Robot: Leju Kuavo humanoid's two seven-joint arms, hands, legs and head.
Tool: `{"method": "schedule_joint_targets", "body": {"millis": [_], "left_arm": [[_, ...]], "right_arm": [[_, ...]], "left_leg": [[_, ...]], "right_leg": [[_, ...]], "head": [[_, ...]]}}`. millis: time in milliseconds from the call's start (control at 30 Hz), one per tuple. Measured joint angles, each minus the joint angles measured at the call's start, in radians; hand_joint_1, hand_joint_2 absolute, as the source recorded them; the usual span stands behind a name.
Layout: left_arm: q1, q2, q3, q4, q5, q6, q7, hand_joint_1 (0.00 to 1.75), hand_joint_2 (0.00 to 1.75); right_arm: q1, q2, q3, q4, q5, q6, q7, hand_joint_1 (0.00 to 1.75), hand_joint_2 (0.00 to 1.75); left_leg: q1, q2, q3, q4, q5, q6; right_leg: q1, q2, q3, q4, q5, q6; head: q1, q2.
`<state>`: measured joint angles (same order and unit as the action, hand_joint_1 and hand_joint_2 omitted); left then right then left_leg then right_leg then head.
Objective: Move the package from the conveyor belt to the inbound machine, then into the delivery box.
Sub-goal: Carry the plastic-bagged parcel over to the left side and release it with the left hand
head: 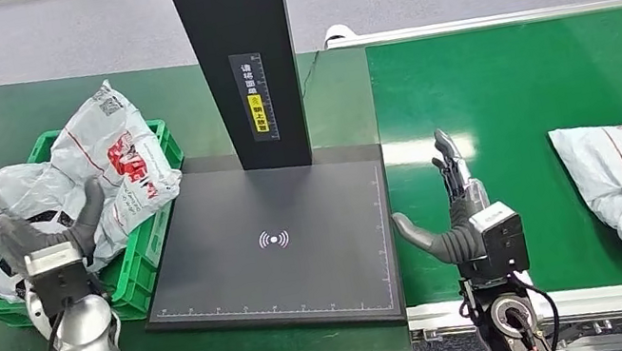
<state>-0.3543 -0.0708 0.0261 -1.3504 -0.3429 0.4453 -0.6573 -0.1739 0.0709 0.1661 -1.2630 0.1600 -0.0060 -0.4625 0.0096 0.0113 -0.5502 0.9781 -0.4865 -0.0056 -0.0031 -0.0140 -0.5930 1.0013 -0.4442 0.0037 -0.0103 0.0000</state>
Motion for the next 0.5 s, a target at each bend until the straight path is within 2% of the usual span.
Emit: {"method": "schedule_joint_targets", "body": {"millis": [100,167,267,500], "left_arm": [[0.023,0.001,-0.073,0.010,0.235,-0.367,0.073,0.00,1.75],[0.029,-0.002,-0.114,0.045,0.334,-0.509,0.105,0.00,1.75],[0.033,-0.008,-0.164,0.132,0.397,-0.593,0.135,0.00,1.75],[0.054,-0.022,-0.234,0.317,0.433,-0.690,0.162,0.00,1.75]], "right_arm": [[-0.003,-0.001,0.001,0.001,-0.001,0.009,-0.003,0.00,1.75],[-0.004,0.000,0.001,0.002,-0.005,0.012,-0.004,0.00,1.75],[-0.001,0.000,0.001,0.002,-0.025,0.013,-0.003,0.00,1.75],[0.005,0.011,0.002,0.028,-0.082,0.031,0.040,0.00,1.75]], "left_leg": [[0.000,0.000,0.000,0.000,0.000,0.000],[0.000,0.000,0.000,0.000,0.000,0.000],[0.000,0.001,0.000,0.000,0.000,0.000],[0.000,0.000,-0.001,0.000,0.000,0.000]], "right_leg": [[0.000,-0.001,0.000,0.000,0.000,0.000],[0.000,0.000,0.000,0.000,0.000,0.000],[0.000,0.000,0.000,0.000,0.000,0.000],[0.000,0.000,-0.001,0.000,0.000,0.000]], "head": [[0.000,0.000],[0.000,0.000],[0.000,0.000],[0.000,0.000]]}}
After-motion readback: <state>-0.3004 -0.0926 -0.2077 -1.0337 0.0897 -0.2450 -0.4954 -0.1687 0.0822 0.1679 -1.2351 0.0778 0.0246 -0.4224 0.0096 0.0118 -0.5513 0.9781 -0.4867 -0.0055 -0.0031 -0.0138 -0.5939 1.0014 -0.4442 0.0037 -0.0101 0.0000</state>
